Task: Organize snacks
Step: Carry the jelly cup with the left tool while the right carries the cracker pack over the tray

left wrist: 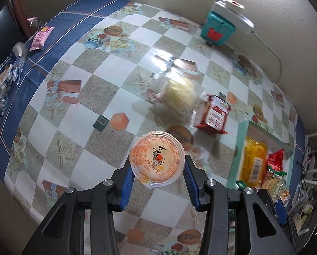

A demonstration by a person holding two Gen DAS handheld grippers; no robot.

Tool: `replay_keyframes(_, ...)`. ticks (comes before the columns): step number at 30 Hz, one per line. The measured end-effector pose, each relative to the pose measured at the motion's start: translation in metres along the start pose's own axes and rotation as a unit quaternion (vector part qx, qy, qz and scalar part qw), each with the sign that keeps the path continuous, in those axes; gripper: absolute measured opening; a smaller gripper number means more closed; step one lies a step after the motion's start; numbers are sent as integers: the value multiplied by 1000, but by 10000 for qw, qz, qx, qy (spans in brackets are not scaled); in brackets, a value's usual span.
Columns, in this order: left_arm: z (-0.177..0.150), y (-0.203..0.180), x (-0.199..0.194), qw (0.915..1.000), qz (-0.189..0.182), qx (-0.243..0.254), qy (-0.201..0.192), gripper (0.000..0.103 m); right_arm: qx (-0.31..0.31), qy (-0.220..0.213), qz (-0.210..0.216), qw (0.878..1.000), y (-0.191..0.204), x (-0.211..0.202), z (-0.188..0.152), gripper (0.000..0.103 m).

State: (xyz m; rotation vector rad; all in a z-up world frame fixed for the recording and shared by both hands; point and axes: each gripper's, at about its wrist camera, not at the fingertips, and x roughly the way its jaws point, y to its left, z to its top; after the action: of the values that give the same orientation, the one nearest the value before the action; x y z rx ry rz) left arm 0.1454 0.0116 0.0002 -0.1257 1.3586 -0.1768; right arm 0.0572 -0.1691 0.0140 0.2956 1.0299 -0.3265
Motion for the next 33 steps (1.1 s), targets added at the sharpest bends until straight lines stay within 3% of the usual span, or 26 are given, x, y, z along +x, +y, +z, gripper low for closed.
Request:
replay_keyframes(9,-16,-37,-19,9990,-190,372,-180,46,343,-246,-214,9989,-44,-29,0,53)
replay_keyframes(17,-28,-68,-19,9975,-237,650,-168,46,873,-175,-338,9955,-92,-31,1,53)
replay_keyframes(33,-61,-152,-13,9861,-290,1630,-99,46,1579,-114,-557,9858,-160,-29,-2,53)
